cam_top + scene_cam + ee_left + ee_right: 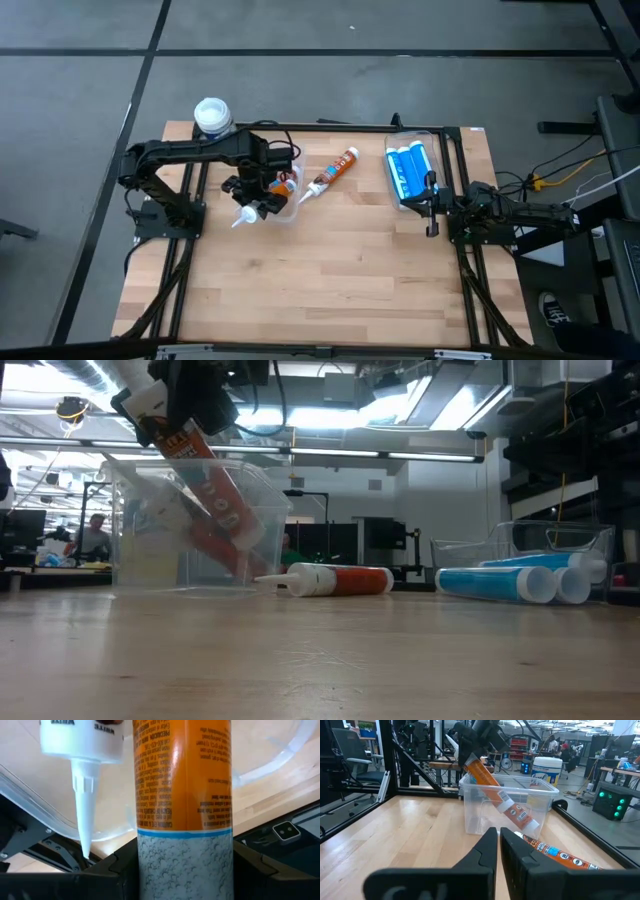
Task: Pick & place silicon tubes, Sealant and Lysol wipes
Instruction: Put the bottom orange sealant into the transparent container
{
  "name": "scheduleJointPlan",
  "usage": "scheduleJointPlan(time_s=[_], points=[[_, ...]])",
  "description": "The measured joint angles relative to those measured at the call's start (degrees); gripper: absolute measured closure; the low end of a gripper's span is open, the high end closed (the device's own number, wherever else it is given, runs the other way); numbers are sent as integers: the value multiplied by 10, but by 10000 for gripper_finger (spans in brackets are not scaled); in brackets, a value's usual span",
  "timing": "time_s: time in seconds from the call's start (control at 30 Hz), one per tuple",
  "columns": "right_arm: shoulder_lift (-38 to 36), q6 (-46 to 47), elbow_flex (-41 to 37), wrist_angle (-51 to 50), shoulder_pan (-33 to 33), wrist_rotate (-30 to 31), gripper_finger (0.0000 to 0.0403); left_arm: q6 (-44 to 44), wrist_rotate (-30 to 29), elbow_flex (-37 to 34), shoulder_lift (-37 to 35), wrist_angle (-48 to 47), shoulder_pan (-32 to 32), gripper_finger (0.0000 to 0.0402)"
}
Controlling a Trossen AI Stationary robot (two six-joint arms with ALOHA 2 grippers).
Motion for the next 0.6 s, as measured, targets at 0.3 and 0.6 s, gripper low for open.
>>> scheduleJointPlan(time_s=[0.3,0.6], points=[[0,0,0,0,0,0,378,1,-19,0,6,5,0,196],[0,0,0,0,0,0,378,3,-33,0,10,10,13,196]])
